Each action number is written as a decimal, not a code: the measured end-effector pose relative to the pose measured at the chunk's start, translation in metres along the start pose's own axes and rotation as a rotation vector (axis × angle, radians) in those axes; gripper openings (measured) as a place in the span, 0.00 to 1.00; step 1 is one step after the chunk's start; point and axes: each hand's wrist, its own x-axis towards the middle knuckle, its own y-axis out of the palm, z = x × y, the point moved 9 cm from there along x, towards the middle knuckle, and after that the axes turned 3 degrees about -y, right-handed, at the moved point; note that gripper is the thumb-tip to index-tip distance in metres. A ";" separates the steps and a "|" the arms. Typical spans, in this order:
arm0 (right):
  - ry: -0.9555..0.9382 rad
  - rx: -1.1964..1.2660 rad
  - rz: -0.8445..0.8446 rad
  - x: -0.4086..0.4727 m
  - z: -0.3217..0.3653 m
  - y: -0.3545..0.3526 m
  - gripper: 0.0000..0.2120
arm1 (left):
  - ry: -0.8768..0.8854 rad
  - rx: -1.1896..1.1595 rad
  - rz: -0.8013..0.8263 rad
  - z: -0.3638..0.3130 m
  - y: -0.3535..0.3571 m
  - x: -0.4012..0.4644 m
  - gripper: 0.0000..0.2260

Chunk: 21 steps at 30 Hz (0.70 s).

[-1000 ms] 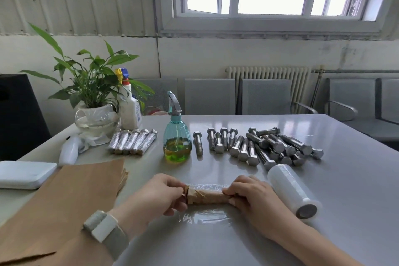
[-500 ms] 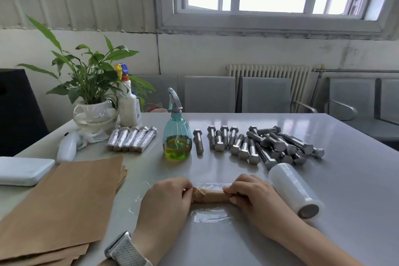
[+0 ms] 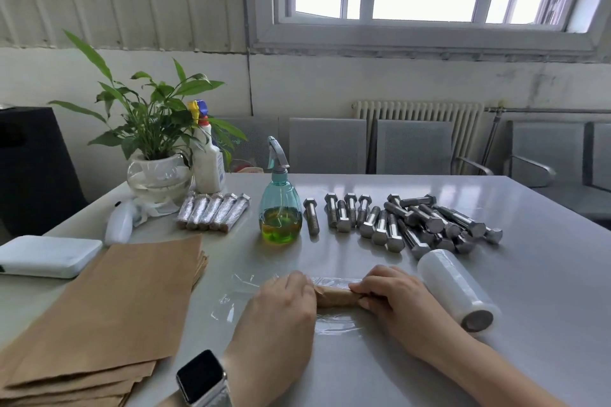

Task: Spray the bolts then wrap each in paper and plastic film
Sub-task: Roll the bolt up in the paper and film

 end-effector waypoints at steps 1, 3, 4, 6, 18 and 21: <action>0.003 -0.004 0.000 0.000 0.000 -0.001 0.08 | -0.100 -0.111 0.074 0.014 -0.001 0.003 0.10; 0.003 -0.006 0.001 -0.001 0.001 -0.002 0.08 | -0.317 -0.606 0.293 0.045 0.009 0.004 0.10; 0.003 -0.008 0.002 -0.001 0.002 -0.002 0.08 | -0.442 -0.954 0.387 0.057 0.017 0.001 0.11; 0.001 -0.017 -0.003 -0.001 0.003 -0.002 0.09 | -0.676 -1.185 0.339 0.099 0.024 -0.002 0.09; -0.005 -0.022 -0.017 -0.002 0.004 -0.004 0.09 | -0.775 -0.128 0.460 0.170 0.056 -0.002 0.31; -0.007 -0.016 -0.025 -0.002 0.003 -0.004 0.08 | -0.750 -0.173 0.436 0.167 0.055 0.003 0.27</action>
